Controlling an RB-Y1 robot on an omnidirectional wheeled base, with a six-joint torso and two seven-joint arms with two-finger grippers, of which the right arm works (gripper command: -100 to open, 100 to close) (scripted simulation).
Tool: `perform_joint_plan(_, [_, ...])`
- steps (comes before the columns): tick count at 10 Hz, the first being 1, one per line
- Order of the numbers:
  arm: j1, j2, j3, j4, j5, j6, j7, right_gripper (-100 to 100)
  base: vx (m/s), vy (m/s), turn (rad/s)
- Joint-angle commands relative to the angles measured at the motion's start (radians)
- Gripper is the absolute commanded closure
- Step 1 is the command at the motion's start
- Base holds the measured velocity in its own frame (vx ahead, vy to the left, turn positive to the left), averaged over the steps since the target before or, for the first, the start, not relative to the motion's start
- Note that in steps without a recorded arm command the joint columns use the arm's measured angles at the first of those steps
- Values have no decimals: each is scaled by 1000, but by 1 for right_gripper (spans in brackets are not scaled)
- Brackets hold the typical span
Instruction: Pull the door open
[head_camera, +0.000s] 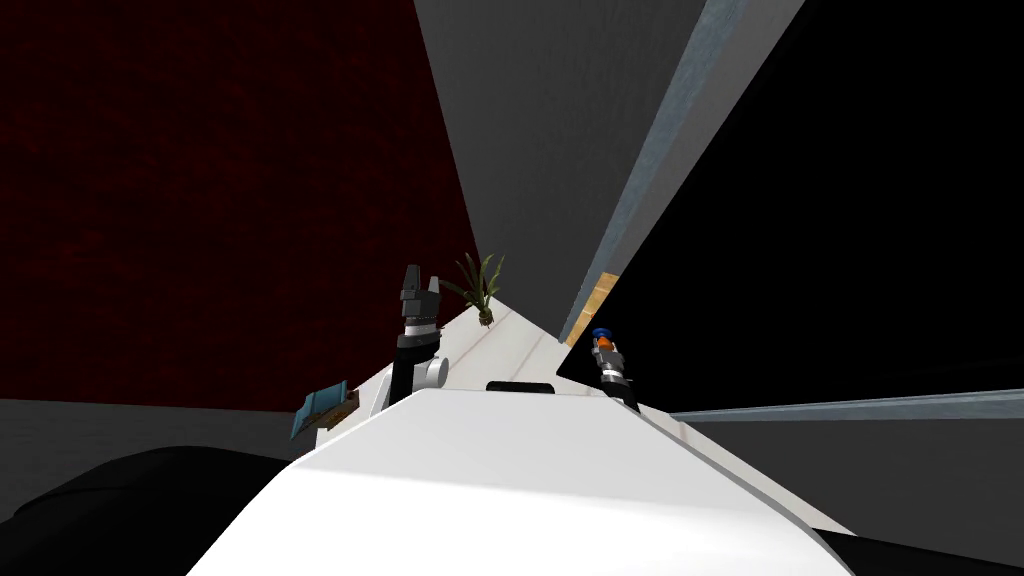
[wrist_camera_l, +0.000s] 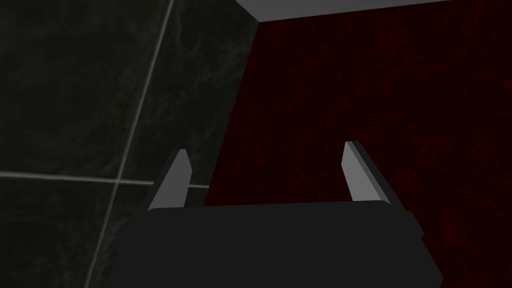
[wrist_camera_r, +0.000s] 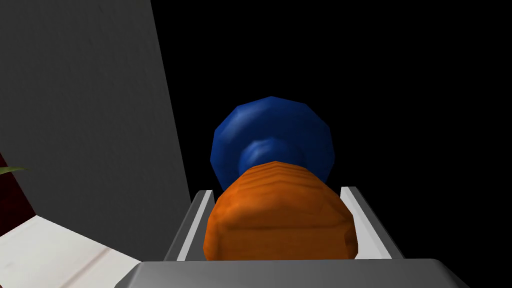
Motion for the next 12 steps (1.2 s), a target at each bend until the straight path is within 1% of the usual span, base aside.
perform_joint_plan(1, [12, -21, 25, -11, 11, -13, -33, 100, -237, -75, 169])
perform_joint_plan(4, [27, -51, 58, -20, 26, -27, -75, 100, -216, -23, 117])
perform_joint_plan(5, [24, -44, 52, -19, 23, -18, -64, 100, -108, 10, 16])
perform_joint_plan(6, [37, -59, 72, -17, 34, -35, -88, 100, -154, -4, 101])
perform_joint_plan(8, [48, -78, 92, -18, 47, -56, -112, 100, -238, -50, 123])
perform_joint_plan(9, [58, -93, 109, -19, 58, -73, -132, 100, -279, -30, 134])
perform_joint_plan(11, [73, -116, 135, -21, 74, -99, -164, 100, -237, -47, 112])
perform_joint_plan(12, [78, -123, 143, -21, 79, -107, -174, 100, -243, -73, 86])
